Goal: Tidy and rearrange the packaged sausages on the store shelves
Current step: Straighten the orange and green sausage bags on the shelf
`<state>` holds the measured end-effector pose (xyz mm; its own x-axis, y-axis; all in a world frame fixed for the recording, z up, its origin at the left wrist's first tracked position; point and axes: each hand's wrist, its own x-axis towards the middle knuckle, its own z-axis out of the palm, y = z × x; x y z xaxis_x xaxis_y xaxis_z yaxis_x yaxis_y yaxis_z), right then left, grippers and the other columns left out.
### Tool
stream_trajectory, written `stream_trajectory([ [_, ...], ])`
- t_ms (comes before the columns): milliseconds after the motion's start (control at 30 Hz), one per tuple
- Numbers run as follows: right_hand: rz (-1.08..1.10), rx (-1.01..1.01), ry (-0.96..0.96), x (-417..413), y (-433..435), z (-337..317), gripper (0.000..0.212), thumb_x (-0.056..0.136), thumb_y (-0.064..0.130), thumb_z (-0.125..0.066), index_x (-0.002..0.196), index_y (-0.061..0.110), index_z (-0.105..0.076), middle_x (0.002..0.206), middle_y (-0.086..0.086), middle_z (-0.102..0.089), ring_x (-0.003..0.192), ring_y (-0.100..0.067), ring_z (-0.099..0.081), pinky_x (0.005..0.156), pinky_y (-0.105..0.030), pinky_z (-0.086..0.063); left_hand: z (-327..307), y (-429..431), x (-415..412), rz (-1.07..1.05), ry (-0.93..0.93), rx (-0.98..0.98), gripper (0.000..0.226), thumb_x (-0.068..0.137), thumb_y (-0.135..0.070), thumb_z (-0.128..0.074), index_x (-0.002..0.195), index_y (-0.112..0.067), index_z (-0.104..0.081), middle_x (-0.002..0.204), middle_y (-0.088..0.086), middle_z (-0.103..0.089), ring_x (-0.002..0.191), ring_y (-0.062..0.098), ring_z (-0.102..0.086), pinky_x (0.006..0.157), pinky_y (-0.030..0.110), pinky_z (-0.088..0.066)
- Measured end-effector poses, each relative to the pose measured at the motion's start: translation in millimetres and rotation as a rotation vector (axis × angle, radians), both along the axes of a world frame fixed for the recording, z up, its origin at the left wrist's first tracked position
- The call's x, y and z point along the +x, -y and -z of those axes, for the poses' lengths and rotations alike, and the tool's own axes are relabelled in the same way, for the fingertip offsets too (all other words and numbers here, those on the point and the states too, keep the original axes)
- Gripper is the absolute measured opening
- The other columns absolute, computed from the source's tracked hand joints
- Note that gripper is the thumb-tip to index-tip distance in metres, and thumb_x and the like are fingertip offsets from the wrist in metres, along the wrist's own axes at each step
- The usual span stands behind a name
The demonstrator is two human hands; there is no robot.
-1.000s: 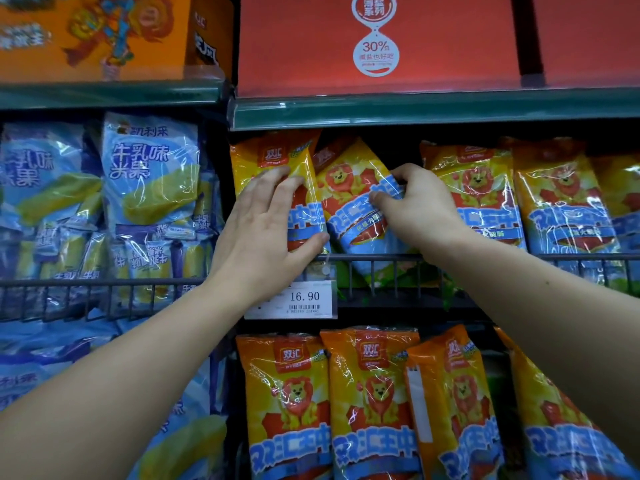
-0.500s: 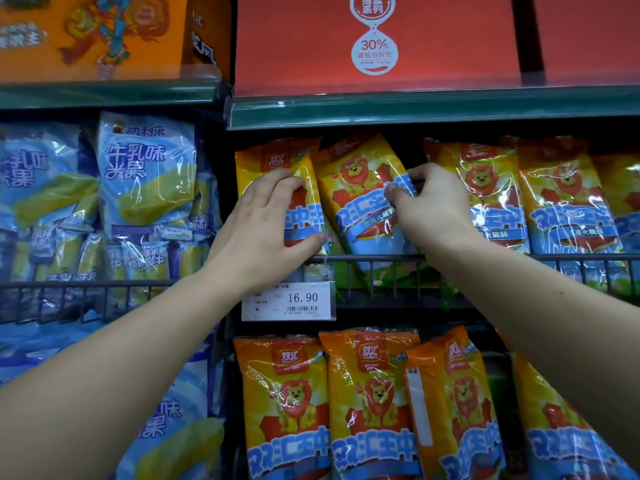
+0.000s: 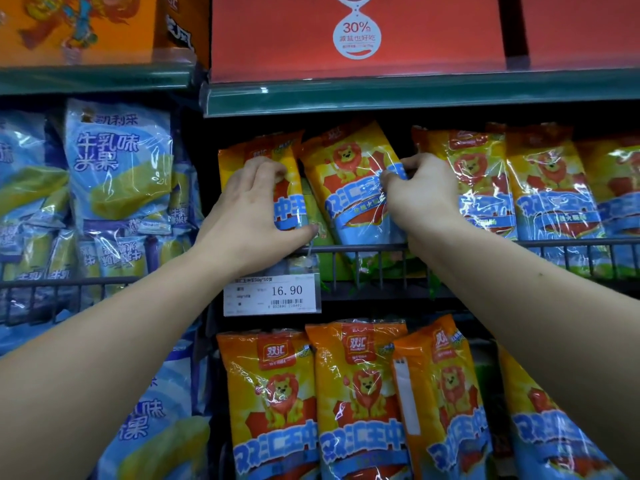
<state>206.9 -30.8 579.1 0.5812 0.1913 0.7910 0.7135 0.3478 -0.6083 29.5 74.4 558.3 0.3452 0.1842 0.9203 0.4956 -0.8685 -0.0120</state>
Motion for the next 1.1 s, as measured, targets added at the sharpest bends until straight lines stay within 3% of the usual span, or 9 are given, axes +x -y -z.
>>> stream_trajectory([
  [133,-0.01,0.026,-0.042,4,-2,-1,0.025,0.097,0.026,-0.06,0.119,0.014,-0.056,0.104,-0.003,-0.058,0.074,-0.01,-0.056,0.06,-0.028,-0.047,0,-1,3,-0.007,0.008,0.011,0.081,0.075,-0.056,-0.07,0.139,-0.023,-0.035,0.145,-0.006,-0.032,0.135,0.017,-0.029,0.107,0.038,-0.034],
  [333,-0.036,0.075,-0.18,-5,-8,-12,0.023,0.092,0.029,-0.063,0.102,0.009,-0.062,0.095,-0.008,-0.064,0.079,-0.027,-0.062,0.072,-0.035,-0.054,-6,-3,5,0.005,-0.024,0.013,0.08,0.075,-0.05,-0.074,0.139,-0.019,-0.038,0.146,-0.003,-0.031,0.138,0.018,-0.026,0.109,0.036,-0.03],
  [467,-0.081,0.029,-0.235,-13,-9,-22,0.029,0.092,0.029,-0.062,0.105,0.004,-0.061,0.095,-0.011,-0.065,0.084,-0.029,-0.066,0.079,-0.04,-0.058,-9,-5,5,0.014,-0.039,0.025,0.079,0.074,-0.047,-0.075,0.138,-0.016,-0.041,0.145,0.002,-0.033,0.137,0.022,-0.028,0.111,0.037,-0.031],
  [533,-0.076,-0.035,-0.198,-14,-7,-15,0.026,0.097,0.025,-0.058,0.113,0.004,-0.058,0.088,-0.005,-0.058,0.075,-0.019,-0.059,0.066,-0.028,-0.05,-9,-6,5,0.025,-0.035,0.021,0.078,0.074,-0.045,-0.075,0.137,-0.016,-0.041,0.145,0.001,-0.033,0.137,0.021,-0.028,0.11,0.034,-0.029],
  [600,-0.047,-0.071,-0.145,-11,-5,-6,0.023,0.099,0.021,-0.054,0.115,0.004,-0.055,0.083,0.0,-0.05,0.065,-0.013,-0.049,0.055,-0.025,-0.04,-9,-6,5,0.041,-0.032,0.019,0.077,0.074,-0.042,-0.077,0.137,-0.016,-0.042,0.144,0.001,-0.033,0.136,0.021,-0.028,0.108,0.03,-0.027],
  [733,0.037,-0.205,-0.018,-17,9,2,0.003,0.096,0.009,-0.045,0.098,0.006,-0.045,0.075,-0.001,-0.039,0.056,-0.014,-0.034,0.043,-0.025,-0.027,-12,-5,4,0.082,-0.064,0.001,0.076,0.074,-0.032,-0.08,0.137,-0.013,-0.042,0.144,0.002,-0.033,0.136,0.019,-0.028,0.1,0.017,-0.02],
  [800,0.096,-0.315,0.074,-17,15,6,0.005,0.095,0.007,-0.045,0.099,0.004,-0.045,0.076,-0.004,-0.042,0.056,-0.015,-0.036,0.044,-0.026,-0.028,-13,-4,2,0.102,-0.077,-0.006,0.076,0.073,-0.029,-0.081,0.137,-0.013,-0.042,0.144,0.001,-0.032,0.136,0.016,-0.027,0.102,0.016,-0.018],
  [967,0.256,-0.325,0.289,-5,24,9,0.047,0.096,0.006,-0.052,0.138,0.002,-0.032,0.074,0.002,-0.044,0.061,-0.01,-0.042,0.054,-0.034,-0.04,-13,-4,0,0.136,-0.115,0.0,0.076,0.074,-0.031,-0.08,0.137,-0.014,-0.042,0.144,0.0,-0.034,0.135,0.015,-0.03,0.105,0.017,-0.021],
  [1100,0.27,-0.295,0.332,1,26,15,0.033,0.099,0.013,-0.051,0.131,0.01,-0.041,0.086,-0.003,-0.053,0.065,-0.014,-0.045,0.071,-0.04,-0.048,-13,-5,0,0.122,-0.132,0.019,0.08,0.073,-0.045,-0.078,0.138,-0.016,-0.042,0.145,-0.002,-0.034,0.137,0.016,-0.029,0.109,0.02,-0.021],
])
